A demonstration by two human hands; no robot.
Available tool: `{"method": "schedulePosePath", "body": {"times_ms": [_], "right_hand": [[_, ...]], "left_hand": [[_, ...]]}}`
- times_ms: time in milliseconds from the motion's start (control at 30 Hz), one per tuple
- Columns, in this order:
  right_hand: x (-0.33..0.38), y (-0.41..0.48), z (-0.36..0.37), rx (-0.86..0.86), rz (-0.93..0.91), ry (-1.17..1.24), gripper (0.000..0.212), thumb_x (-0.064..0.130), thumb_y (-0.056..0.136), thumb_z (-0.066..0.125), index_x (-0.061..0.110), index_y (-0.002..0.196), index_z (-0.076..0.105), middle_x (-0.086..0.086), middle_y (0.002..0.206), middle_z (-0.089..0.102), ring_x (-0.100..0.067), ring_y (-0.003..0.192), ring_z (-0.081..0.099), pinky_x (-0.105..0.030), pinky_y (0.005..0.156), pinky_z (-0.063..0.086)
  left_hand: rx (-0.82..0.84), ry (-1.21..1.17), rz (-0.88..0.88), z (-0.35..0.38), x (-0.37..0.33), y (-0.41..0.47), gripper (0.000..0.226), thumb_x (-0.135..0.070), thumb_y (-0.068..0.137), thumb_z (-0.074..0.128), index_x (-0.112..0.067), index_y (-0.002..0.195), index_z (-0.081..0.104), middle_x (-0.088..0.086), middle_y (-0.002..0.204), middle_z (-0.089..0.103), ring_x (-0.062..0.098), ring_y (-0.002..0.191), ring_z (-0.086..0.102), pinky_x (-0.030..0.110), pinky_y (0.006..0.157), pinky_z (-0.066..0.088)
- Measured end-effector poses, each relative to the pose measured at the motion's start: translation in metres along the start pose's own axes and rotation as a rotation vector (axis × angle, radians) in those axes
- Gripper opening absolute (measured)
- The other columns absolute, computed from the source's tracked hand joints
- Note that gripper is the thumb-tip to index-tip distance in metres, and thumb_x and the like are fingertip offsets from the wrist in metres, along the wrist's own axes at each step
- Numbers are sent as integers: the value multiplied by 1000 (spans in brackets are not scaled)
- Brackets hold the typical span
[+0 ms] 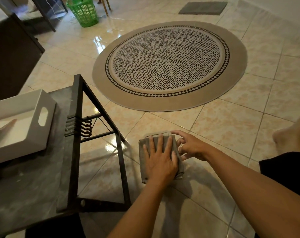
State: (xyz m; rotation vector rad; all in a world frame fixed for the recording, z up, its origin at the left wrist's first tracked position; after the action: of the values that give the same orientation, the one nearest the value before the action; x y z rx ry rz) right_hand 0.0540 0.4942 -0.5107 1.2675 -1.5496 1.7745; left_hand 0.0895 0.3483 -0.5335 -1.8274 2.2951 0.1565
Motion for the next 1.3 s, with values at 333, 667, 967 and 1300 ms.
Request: {"method": "schedulePosePath", "body": {"times_ms": [333,667,967,1300], "right_hand": [[-1,-1,1,-17,4,19,79,-20,84,52,28,146,37,-17,98,55,-26,82,65,-37,62,62],[2,-4,4,-48,0,-4,81,-18,84,51,27,149,35,-15,97,53,-27,82,62,-44,69,63],[-2,-14,7,31,38,59,89,-21,85,49,35,152,29,-14,95,50,-25,79,61,-40,64,62],[0,-13,7,37,42,61,89,-20,85,51,32,153,26,-15,98,52,-25,81,63,-41,66,63]], "left_hand": [[23,3,-41,-2,7,-16,61,-54,99,13,-42,153,-15,-2,163,-22,25,145,-31,52,117,-17],[23,-6,-17,-1,6,-36,63,-57,98,14,-44,152,-15,-2,165,-18,23,147,-29,55,117,-16],[26,15,-16,-2,5,-35,62,-57,97,11,-44,152,-16,-2,163,-23,23,145,-32,55,116,-18],[43,42,-14,-4,11,-7,59,-54,97,5,-47,149,-22,-5,162,-25,23,145,-33,56,116,-19]]}}
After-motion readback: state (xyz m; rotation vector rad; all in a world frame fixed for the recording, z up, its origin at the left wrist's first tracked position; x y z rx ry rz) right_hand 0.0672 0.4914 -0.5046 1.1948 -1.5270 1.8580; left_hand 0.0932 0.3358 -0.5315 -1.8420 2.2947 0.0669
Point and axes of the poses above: each hand's wrist, its own y-axis towards the middle knuckle, its own z-axis out of the palm, x = y × z, the point moved 3 cm from there along y, towards the middle knuckle
